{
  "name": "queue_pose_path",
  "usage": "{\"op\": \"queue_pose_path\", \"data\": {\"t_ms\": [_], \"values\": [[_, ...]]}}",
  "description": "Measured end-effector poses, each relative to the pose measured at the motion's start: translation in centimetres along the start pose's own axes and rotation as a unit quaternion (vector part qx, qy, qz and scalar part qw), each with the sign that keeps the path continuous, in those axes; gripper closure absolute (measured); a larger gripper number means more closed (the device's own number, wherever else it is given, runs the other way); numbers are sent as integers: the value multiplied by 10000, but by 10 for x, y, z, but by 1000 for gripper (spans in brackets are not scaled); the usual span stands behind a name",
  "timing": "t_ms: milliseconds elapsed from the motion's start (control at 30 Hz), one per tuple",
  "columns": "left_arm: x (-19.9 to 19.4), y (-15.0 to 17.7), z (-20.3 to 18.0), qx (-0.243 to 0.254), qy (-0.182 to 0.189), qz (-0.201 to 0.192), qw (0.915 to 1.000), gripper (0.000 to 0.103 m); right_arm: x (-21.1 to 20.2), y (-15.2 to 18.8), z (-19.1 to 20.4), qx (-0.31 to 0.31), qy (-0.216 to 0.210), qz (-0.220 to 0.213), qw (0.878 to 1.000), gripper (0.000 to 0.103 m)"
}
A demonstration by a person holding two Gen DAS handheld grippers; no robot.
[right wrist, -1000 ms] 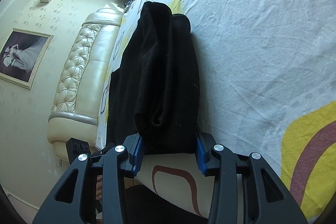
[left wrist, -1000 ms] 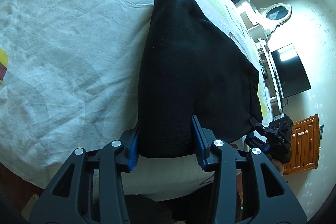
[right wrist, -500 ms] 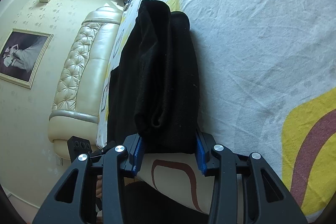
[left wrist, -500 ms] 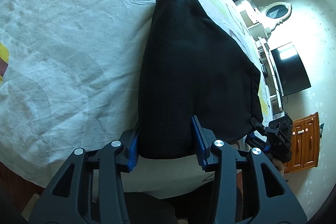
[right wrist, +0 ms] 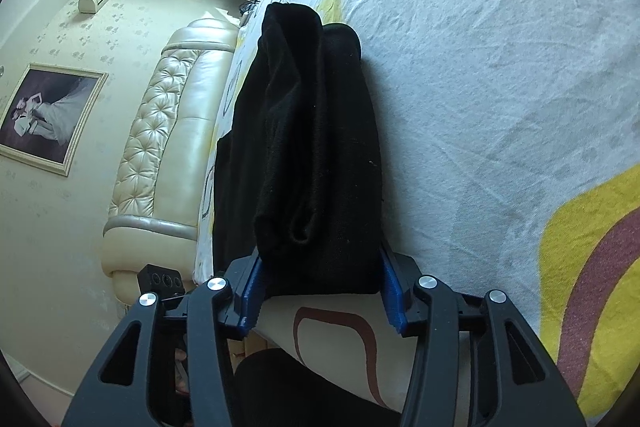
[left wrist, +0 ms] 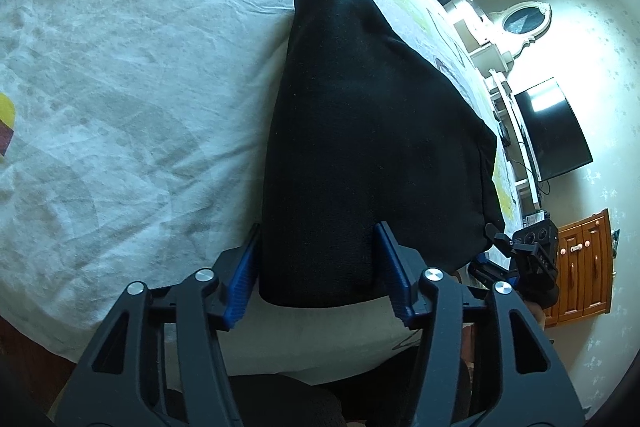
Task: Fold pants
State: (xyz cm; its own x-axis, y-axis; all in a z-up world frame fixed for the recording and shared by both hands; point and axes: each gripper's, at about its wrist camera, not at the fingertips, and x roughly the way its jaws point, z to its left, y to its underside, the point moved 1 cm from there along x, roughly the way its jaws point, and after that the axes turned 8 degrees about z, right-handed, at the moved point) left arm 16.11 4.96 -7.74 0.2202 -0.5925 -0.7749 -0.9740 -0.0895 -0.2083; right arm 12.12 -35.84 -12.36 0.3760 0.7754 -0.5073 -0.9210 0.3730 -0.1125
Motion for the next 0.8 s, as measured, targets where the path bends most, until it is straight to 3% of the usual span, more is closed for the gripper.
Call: {"op": "queue_pose_path", "data": {"t_ms": [167,267,433,633,800], "values": [[-5,7,-13,154,-387,-124,9991,17,-14,6,2,125,32,-162,9998,36],[-9,15,-23,382,-812,-198,9958,14,-23,15,7,36,371,-244,9990,33],[-18,32,-35,575,-1240,-355,9900,12,-35,34,17,-176,1312,-439,9902,31],[-33,57,-47,816,-1689,-731,9795,12,-38,59,37,-563,2540,-850,9618,26],[-46,73,-58,999,-1930,-1095,9700,12,-27,75,61,-1133,2997,-1042,9415,26]]}}
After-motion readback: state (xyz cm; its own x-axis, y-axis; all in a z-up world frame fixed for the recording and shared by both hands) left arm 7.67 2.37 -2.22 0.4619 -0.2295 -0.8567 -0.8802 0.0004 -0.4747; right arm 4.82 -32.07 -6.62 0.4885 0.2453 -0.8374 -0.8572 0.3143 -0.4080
